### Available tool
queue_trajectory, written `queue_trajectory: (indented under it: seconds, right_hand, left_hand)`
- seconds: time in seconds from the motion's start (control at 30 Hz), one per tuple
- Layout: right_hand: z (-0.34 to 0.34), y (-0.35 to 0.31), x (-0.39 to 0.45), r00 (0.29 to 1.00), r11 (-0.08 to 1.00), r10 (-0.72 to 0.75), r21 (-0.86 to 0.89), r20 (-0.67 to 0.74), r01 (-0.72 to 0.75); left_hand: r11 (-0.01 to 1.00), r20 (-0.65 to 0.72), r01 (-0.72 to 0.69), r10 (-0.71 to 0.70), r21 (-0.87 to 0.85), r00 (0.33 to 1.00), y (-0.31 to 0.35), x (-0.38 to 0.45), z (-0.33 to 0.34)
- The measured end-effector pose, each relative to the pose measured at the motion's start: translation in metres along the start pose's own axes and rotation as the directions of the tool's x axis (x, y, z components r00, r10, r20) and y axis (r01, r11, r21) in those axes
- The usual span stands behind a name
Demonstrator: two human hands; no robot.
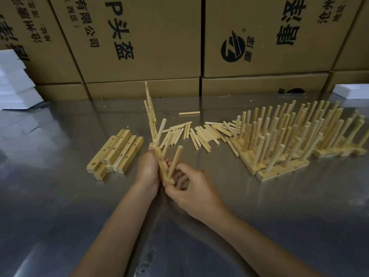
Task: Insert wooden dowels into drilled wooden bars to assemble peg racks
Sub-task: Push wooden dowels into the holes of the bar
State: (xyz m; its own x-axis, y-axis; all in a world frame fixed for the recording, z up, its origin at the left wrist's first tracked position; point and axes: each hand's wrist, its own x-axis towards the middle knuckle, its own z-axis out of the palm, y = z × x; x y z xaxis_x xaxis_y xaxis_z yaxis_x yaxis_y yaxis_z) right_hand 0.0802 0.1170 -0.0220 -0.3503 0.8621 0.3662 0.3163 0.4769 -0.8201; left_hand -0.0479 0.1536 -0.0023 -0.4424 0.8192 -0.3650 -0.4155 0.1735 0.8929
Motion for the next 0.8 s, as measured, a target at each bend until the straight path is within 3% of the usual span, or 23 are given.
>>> queue_trajectory:
  seconds: [0.07, 0.13, 0.23, 0.3, 0.37, 0.6, 0.8]
  right_hand:
    - [-0.002, 0.003, 0.001, 1.0, 0.999, 0.002, -0.034, -0.027, -0.002]
    - [-0.004, 0.005, 0.003, 0.999, 0.997, 0.017, -0.079, -0.037, -0.019]
    - [0.0, 0.007, 0.008, 1.0, 0.994, 0.016, -0.106, -0.021, -0.019]
    - [0.004, 0.008, 0.014, 0.999, 0.992, 0.017, -0.126, 0.027, -0.014]
    - [0.01, 0.009, 0.023, 0.999, 0.985, 0.007, -0.171, 0.04, 0.0]
    - [0.029, 0.011, 0.039, 1.0, 0.968, -0.012, -0.25, -0.019, 0.007]
    - [0.03, 0.013, 0.041, 0.999, 0.95, -0.05, -0.308, -0.009, 0.045]
  left_hand:
    - [0.999, 0.012, -0.03, 0.03, 0.035, 0.999, 0.004, 0.004, -0.004]
    - [0.952, -0.034, -0.148, 0.162, 0.267, 0.986, 0.009, 0.01, -0.01]
    - [0.718, -0.046, -0.312, 0.432, 0.622, 0.901, 0.015, 0.014, -0.022]
    - [0.523, -0.013, -0.351, 0.571, 0.777, 0.821, 0.02, 0.013, -0.03]
    - [0.424, 0.008, -0.351, 0.628, 0.835, 0.778, 0.025, 0.016, -0.038]
    - [0.36, 0.056, -0.378, 0.656, 0.853, 0.752, 0.03, 0.015, -0.046]
    - [0.175, 0.136, -0.32, 0.647, 0.931, 0.75, 0.028, 0.015, -0.049]
